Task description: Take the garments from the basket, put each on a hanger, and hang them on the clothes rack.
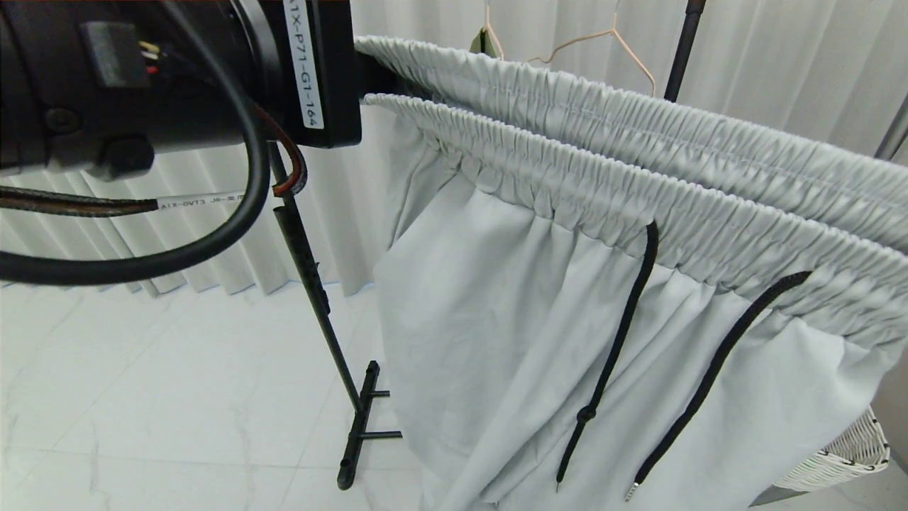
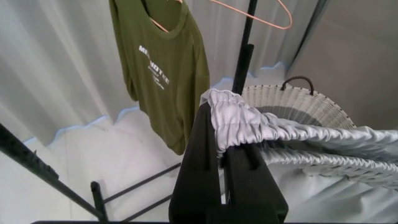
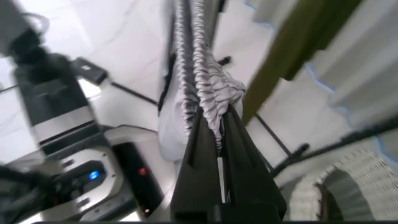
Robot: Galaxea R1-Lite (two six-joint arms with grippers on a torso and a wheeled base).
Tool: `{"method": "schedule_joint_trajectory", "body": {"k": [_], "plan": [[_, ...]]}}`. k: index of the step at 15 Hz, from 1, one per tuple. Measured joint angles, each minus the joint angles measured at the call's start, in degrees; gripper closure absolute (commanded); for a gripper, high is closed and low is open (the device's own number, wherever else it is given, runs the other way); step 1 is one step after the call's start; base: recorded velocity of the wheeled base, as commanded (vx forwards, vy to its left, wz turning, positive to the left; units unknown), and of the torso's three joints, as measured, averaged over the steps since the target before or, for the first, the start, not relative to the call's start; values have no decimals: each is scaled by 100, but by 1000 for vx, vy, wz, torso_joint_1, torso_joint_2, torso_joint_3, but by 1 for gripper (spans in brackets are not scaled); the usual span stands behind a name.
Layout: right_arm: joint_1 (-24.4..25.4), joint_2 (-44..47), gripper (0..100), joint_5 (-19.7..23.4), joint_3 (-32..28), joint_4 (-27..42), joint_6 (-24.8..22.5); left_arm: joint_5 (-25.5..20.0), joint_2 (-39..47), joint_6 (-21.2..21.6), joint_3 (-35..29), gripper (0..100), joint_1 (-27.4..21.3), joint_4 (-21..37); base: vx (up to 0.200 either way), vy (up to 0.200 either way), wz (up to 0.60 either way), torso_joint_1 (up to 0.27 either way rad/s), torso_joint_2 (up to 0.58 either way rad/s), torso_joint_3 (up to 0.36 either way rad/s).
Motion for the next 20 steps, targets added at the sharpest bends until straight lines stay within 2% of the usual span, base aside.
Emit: {"method": "schedule_joint_trajectory", "body": {"k": [3, 5, 8, 11, 15, 18, 20], "plan": [[-617, 50, 100, -28, 95, -206, -35, -38, -151, -18, 211, 100, 41, 145, 0, 0, 0, 0, 0, 0], [-1047, 229, 100, -52, 158, -945, -68, -245, -457, -18, 474, 100, 32, 534, 0, 0, 0, 0, 0, 0], [-1306, 684, 100, -57, 301, -2400, -127, -546, -1103, -21, 777, 100, -254, 1391, 0, 0, 0, 0, 0, 0], [-1364, 1342, 100, -50, 295, -3819, -193, -605, -1585, 17, 942, 100, -641, 1602, 0, 0, 0, 0, 0, 0], [-1367, 1882, 100, -39, 135, -4108, -301, -594, -1849, 33, 1086, 100, -1245, 1613, 0, 0, 0, 0, 0, 0], [-1367, 1999, 100, -57, 98, -4005, -313, -566, -1935, 33, 1133, 100, -1360, 1610, 0, 0, 0, 0, 0, 0], [-1364, 2010, 100, -350, 76, -3857, -321, -369, -1965, 48, 1209, 100, -1356, 1609, 0, 0, 0, 0, 0, 0]]}}
